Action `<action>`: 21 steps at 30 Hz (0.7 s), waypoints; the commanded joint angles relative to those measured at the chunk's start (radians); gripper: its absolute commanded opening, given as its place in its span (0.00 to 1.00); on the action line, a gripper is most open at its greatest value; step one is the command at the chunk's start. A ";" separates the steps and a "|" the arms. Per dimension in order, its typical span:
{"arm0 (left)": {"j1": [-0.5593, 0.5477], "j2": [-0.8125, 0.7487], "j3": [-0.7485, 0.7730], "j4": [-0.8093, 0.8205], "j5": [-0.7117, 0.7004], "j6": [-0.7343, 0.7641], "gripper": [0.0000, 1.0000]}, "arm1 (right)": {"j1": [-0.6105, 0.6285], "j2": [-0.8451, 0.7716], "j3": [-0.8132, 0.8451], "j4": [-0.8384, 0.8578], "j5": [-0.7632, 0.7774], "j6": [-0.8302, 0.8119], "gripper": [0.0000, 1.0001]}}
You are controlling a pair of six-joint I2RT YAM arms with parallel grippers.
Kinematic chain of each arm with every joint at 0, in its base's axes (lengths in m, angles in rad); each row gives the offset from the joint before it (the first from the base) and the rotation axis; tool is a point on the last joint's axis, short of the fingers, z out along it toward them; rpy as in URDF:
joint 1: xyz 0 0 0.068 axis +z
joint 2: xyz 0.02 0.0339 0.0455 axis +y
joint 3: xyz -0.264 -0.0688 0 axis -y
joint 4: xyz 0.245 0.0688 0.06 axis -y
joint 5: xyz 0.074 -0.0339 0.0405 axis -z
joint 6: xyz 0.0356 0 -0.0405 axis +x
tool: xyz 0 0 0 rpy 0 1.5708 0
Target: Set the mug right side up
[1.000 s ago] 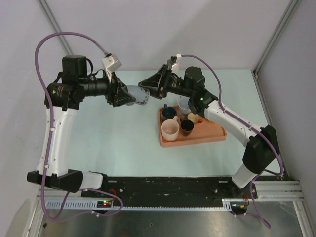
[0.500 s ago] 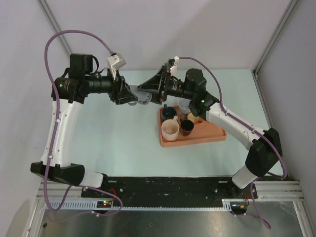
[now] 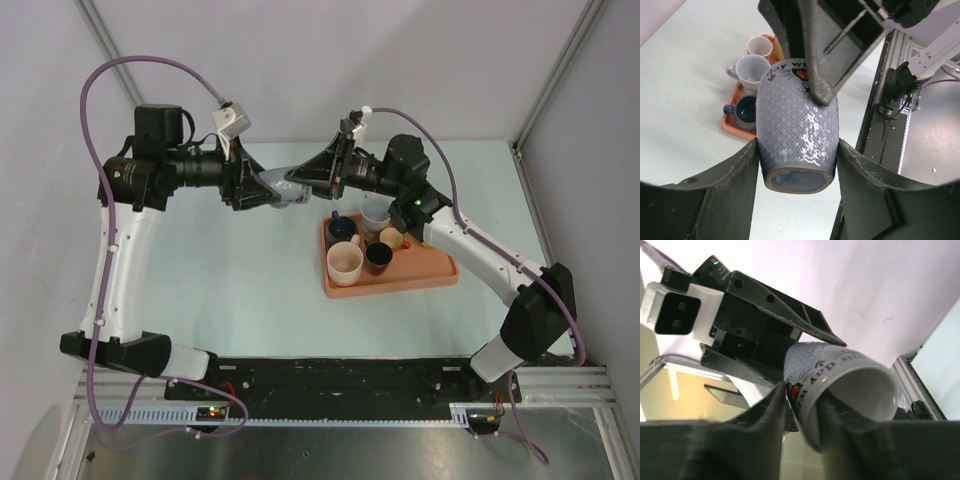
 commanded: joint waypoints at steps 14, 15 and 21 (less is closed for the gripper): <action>-0.009 -0.043 -0.016 0.074 -0.380 -0.079 0.99 | 0.080 -0.141 0.475 -1.196 0.800 -0.742 0.00; -0.009 -0.041 -0.025 0.074 -0.428 -0.087 1.00 | 0.089 -0.137 0.505 -1.311 0.891 -0.778 0.00; -0.009 -0.042 -0.085 0.073 -0.549 -0.084 1.00 | 0.056 -0.105 0.418 -1.674 1.221 -0.822 0.00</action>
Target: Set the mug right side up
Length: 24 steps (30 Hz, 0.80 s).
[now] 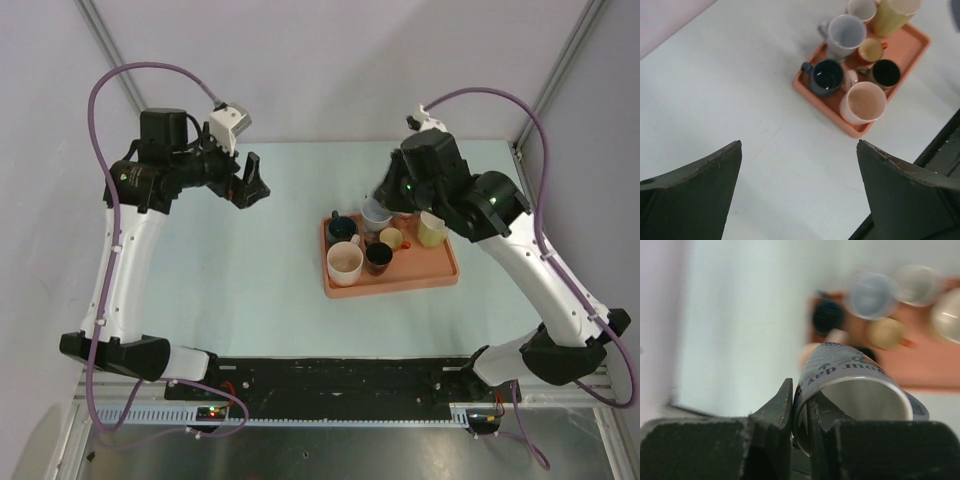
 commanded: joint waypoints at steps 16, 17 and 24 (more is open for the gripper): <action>-0.003 -0.081 -0.137 0.017 -0.193 0.039 1.00 | -0.235 -0.022 -0.658 0.193 0.116 -0.335 0.00; -0.003 -0.083 -0.141 0.018 -0.196 0.040 1.00 | -0.247 0.002 -0.661 0.215 0.107 -0.343 0.00; -0.002 -0.108 -0.156 0.017 -0.225 0.060 1.00 | -0.294 0.108 -0.683 0.300 0.052 -0.351 0.00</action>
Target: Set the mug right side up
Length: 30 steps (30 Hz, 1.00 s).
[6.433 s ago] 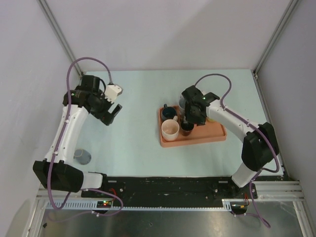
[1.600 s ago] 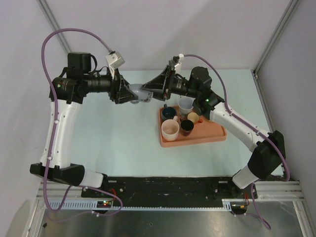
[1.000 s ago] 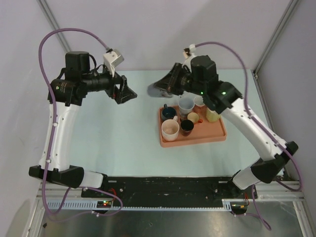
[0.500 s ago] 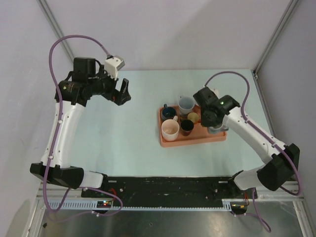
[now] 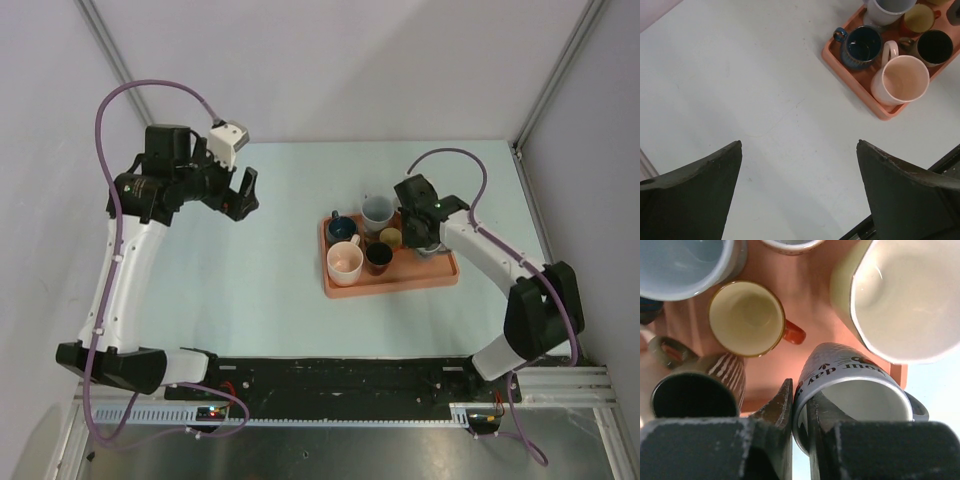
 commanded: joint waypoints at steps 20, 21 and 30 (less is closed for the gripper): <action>-0.004 -0.033 -0.007 0.016 -0.068 0.073 1.00 | -0.026 0.014 -0.081 0.101 -0.065 0.058 0.36; -0.003 -0.032 -0.010 0.016 -0.069 0.073 1.00 | -0.026 -0.007 -0.080 0.102 -0.068 0.060 0.43; -0.004 0.042 -0.093 0.052 -0.006 0.044 1.00 | -0.032 -0.198 -0.017 0.049 -0.043 0.046 0.94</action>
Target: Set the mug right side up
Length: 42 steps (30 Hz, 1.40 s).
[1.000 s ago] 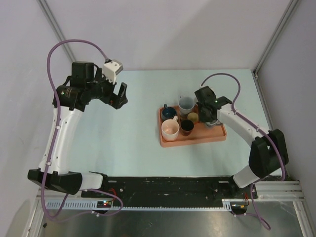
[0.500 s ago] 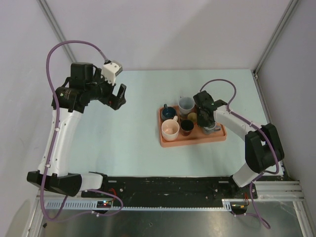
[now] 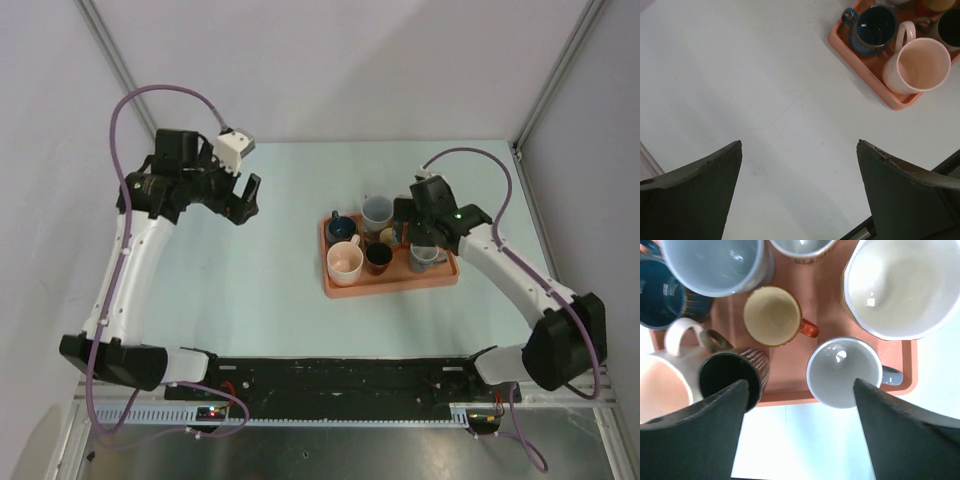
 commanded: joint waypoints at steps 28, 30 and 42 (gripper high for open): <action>0.063 -0.202 -1.086 1.188 -0.481 -0.398 0.98 | -0.492 -1.148 -0.931 0.653 0.178 -0.196 1.00; 0.062 -0.208 -1.103 1.201 -0.471 -0.406 0.98 | -0.492 -1.147 -0.936 0.644 0.184 -0.192 1.00; 0.067 -0.238 -1.127 1.222 -0.484 -0.409 0.98 | -0.482 -1.095 -0.910 0.610 0.187 -0.177 1.00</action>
